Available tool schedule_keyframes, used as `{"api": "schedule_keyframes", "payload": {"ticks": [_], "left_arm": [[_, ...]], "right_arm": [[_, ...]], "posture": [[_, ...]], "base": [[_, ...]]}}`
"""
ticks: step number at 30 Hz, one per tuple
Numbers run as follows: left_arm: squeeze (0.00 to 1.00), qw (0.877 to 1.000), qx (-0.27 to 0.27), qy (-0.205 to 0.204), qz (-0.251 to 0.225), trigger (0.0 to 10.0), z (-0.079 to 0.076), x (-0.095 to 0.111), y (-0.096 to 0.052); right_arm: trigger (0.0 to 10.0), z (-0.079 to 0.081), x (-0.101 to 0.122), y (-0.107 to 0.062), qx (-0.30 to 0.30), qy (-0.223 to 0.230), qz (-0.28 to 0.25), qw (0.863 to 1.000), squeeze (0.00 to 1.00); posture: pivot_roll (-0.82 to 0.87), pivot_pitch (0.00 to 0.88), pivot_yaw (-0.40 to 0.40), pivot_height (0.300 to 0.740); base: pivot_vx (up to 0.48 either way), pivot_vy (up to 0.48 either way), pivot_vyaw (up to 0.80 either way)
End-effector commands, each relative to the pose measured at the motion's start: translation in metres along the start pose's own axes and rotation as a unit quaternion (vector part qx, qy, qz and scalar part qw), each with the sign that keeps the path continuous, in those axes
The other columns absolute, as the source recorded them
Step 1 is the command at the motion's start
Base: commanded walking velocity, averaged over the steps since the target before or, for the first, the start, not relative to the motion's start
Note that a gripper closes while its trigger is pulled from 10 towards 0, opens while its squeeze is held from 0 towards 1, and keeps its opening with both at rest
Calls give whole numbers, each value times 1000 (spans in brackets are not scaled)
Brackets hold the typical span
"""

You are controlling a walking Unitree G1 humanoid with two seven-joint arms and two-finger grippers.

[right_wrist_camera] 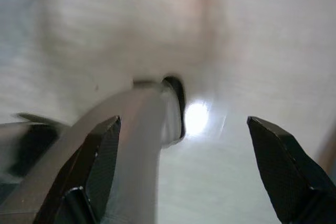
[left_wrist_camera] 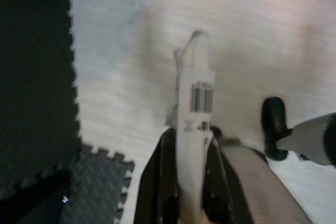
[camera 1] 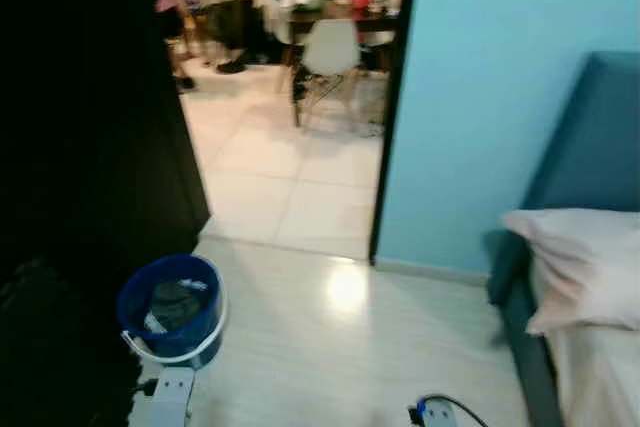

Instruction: Clean up the room

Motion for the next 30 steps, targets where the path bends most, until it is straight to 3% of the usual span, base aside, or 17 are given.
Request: {"api": "schedule_keyframes", "payload": {"ticks": [1, 11, 14, 15, 19, 27, 30], "left_arm": [[0, 1000, 4, -7, 9, 10000, 4, -6, -1], [0, 1000, -4, -8, -2, 10000, -1, 3, 0], [0, 1000, -10, -7, -6, 10000, -3, 5, 1], [0, 999, -25, 19, -19, 10000, -9, 13, 1], [0, 998, -33, 42, -26, 10000, -13, 17, 1], [0, 995, -48, 69, -53, 10000, -20, 34, 2], [0, 994, -51, 76, -58, 10000, -22, 38, 2]], "right_arm": [[10000, 9, 2, 1, 9, -7, -1, 1000, 0], [10000, 7, 0, 1, 9, -9, 2, 1000, 0], [10000, 4, 0, 1, -3, 6, 2, 1000, 0], [10000, 2, -3, 1, -9, 12, 10, 1000, 0], [10000, 1, -4, 1, -9, 3, 13, 1000, 0], [10000, 0, -5, 0, -12, 4, 16, 1000, 0], [10000, 0, -6, 0, -15, 1, 16, 1000, 0]], "posture": [[-28, 0, 7, 714], [-32, 0, 8, 714], [-32, 0, 10, 714], [-28, 0, 7, 714], [-28, 0, 7, 714], [-26, 0, 8, 714], [-24, 0, 8, 714]], "base": [[382, 0, 656], [378, 0, 655], [375, 0, 0], [379, 0, 0], [379, 0, 0], [379, 0, -786], [379, 0, 0]]}}
Point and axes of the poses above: a point about 5 cm out from each wrist's last joint towards the gripper, its own y axis pointing out of the wrist towards the gripper, its own x axis along the axis of the wrist's last joint, z = x × y, the point moved 5 cm from there along y, pointing out of the wrist towards the gripper, and after that the axes turned 8 degrees about y, right-handed, at the moved point
